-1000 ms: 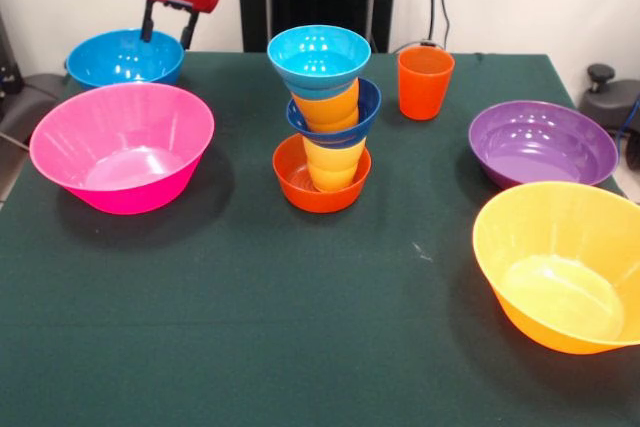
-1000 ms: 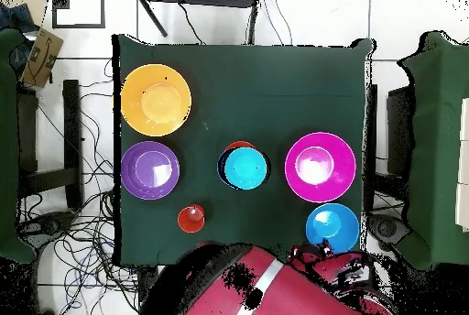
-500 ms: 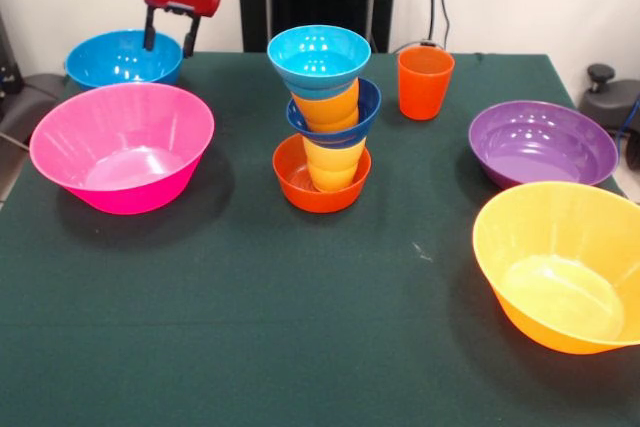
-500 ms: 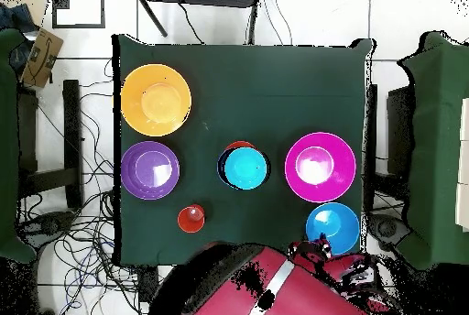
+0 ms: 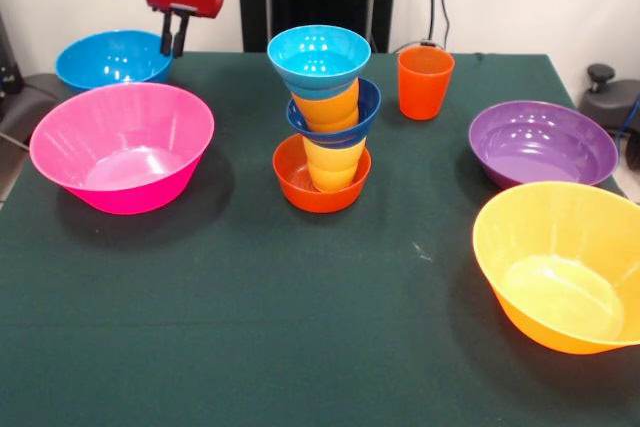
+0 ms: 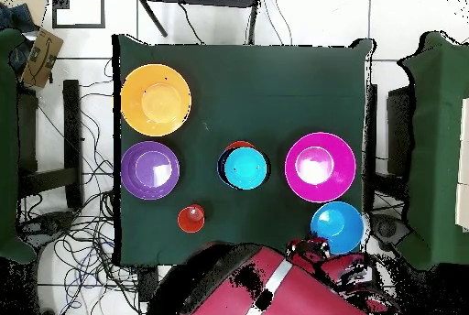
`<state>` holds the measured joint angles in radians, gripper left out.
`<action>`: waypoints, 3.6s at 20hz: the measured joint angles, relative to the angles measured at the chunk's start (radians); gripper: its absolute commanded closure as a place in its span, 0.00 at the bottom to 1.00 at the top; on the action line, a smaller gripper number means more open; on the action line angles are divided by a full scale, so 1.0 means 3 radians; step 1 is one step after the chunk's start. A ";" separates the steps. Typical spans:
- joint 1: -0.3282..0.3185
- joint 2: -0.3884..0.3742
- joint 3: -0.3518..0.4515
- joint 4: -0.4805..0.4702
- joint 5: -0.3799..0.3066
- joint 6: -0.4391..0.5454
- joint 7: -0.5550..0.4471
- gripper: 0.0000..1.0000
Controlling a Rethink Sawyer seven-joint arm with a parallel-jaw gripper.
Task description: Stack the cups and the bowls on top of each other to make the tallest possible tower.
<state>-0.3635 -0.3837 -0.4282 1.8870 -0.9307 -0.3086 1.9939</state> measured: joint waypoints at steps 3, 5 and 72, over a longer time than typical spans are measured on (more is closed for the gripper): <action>0.0035 -0.0015 0.0000 0.0001 0.0001 0.0000 0.0000 1.00; 0.0050 -0.0073 0.0007 0.0019 0.0000 0.0001 0.0000 1.00; -0.0059 -0.2897 0.2921 0.0111 0.1770 0.3737 0.0008 1.00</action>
<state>-0.3812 -1.2526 0.4482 1.9202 -0.3997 0.8124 1.9963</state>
